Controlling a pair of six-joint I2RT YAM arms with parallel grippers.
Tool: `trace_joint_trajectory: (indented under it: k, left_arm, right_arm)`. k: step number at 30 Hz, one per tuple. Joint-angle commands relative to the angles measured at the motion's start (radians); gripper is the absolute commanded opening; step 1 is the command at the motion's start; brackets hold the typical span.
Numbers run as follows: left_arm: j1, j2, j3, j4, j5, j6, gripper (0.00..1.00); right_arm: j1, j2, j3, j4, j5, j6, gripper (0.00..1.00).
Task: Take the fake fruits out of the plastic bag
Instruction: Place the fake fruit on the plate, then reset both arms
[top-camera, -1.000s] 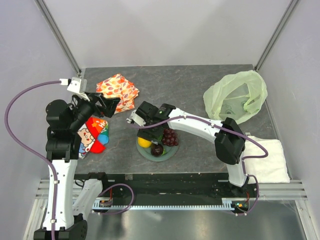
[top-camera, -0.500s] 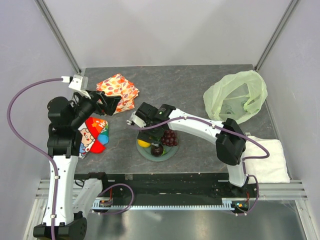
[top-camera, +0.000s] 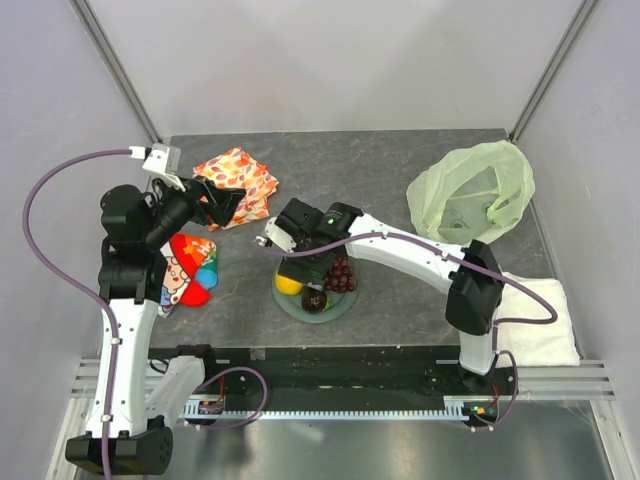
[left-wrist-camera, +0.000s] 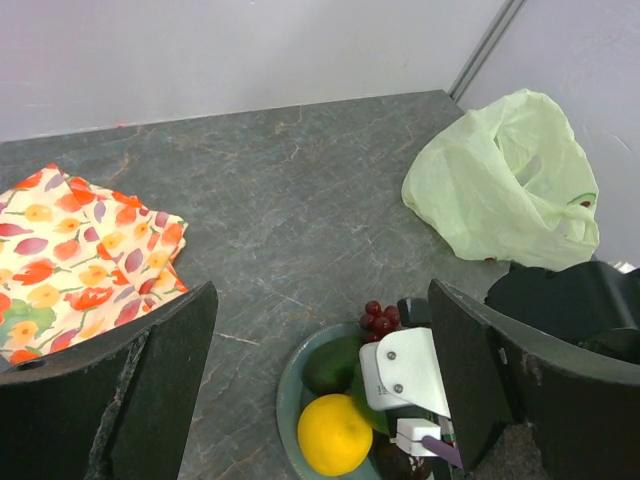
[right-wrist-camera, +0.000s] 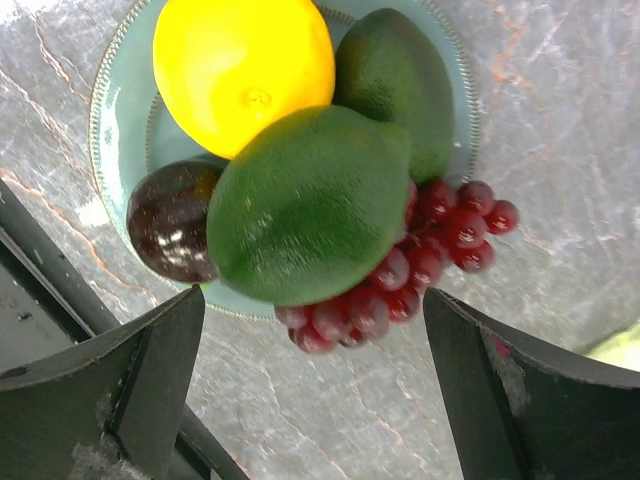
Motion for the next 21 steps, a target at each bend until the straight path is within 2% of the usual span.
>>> trace_joint_trajectory:
  k: [1, 4, 6, 11, 14, 15, 16, 19, 21]
  left_arm:
    - [0.005, 0.001, 0.001, 0.043, 0.027, -0.034, 0.93]
    - [0.005, -0.01, -0.01, 0.031, 0.019, -0.021, 0.93]
    - [0.005, -0.019, -0.016, 0.008, 0.013, 0.007, 0.93]
    - [0.005, -0.039, -0.027, -0.059, -0.018, 0.096, 0.95]
    - [0.005, -0.045, -0.03, -0.101, -0.057, 0.136, 0.97]
    - [0.005, -0.039, -0.03, -0.111, -0.08, 0.145, 0.98]
    - [0.005, -0.034, -0.03, -0.116, -0.094, 0.154, 0.98]
    - [0.005, -0.01, -0.036, -0.121, -0.126, 0.168, 0.99]
    - [0.006, 0.006, -0.041, -0.121, -0.137, 0.183, 0.99]
  right_arm:
    - [0.002, -0.081, 0.106, -0.061, 0.046, -0.017, 0.98]
    - [-0.067, -0.11, 0.223, -0.037, 0.055, 0.036, 0.98]
    - [-0.167, -0.096, 0.294, 0.003, 0.086, 0.082, 0.98]
    - [-0.358, -0.057, 0.483, 0.08, 0.241, 0.073, 0.98]
    - [-0.455, -0.078, 0.471, 0.138, 0.392, 0.115, 0.98]
    - [-0.469, -0.089, 0.448, 0.175, 0.492, 0.125, 0.98]
    - [-0.481, -0.101, 0.384, 0.192, 0.526, 0.128, 0.98]
    - [-0.509, -0.173, 0.231, 0.239, 0.594, 0.15, 0.98]
    - [-0.508, -0.234, 0.183, 0.252, 0.579, 0.156, 0.98]
